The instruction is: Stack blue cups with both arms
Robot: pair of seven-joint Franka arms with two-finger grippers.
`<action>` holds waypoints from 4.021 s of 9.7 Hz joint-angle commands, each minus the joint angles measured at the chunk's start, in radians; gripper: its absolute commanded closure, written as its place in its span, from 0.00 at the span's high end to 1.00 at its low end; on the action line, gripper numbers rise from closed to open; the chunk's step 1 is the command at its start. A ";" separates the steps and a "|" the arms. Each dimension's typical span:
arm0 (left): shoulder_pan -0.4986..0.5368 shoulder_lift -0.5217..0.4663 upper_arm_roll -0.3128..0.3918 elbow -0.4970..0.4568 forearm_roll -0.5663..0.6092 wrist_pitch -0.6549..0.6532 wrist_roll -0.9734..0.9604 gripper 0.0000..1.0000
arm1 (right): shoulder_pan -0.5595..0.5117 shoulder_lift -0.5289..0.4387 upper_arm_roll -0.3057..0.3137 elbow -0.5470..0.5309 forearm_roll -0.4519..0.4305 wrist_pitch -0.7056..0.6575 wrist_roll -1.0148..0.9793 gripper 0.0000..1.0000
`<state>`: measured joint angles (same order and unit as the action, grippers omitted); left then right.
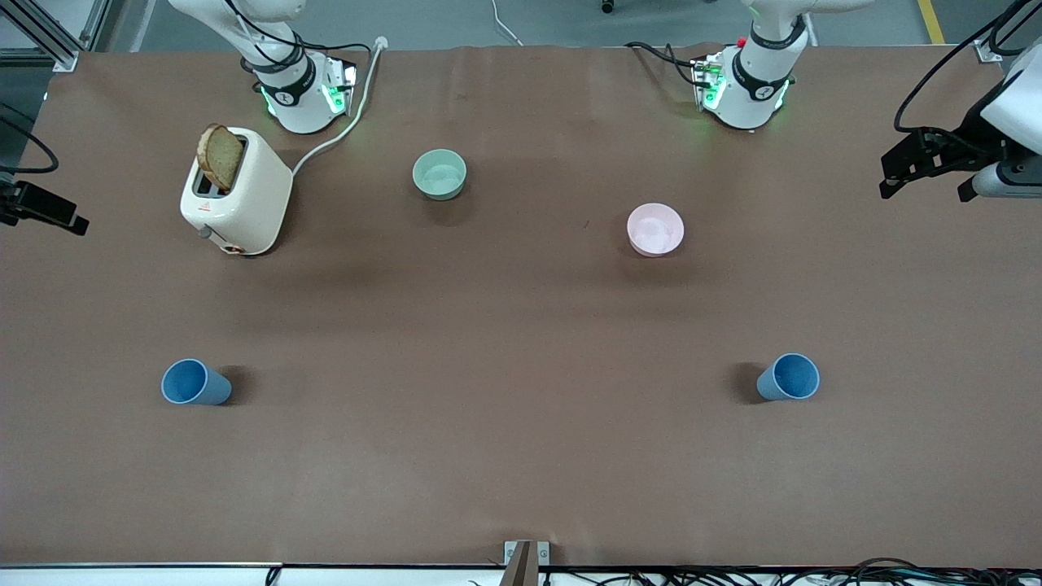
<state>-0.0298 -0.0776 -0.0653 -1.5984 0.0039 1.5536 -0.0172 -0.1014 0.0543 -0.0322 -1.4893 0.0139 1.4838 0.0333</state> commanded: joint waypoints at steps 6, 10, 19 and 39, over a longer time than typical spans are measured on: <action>0.002 0.148 0.009 0.051 0.007 0.055 -0.009 1.00 | -0.020 0.005 0.003 0.000 0.014 0.013 -0.013 1.00; 0.027 0.404 0.007 0.034 0.060 0.331 -0.013 1.00 | -0.031 0.151 0.005 0.004 0.017 0.221 -0.018 1.00; 0.082 0.691 0.004 0.006 0.048 0.599 -0.010 0.86 | -0.087 0.476 0.011 -0.172 0.018 0.761 -0.187 1.00; -0.432 0.781 -0.153 0.173 -0.019 0.616 -1.117 0.01 | -0.023 0.395 0.015 -0.089 0.118 0.615 -0.176 0.01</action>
<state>-0.4324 0.6158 -0.2312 -1.4731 -0.0408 2.1248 -1.0680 -0.1452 0.4820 -0.0189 -1.5816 0.1163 2.1362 -0.1770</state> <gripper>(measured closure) 0.956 0.956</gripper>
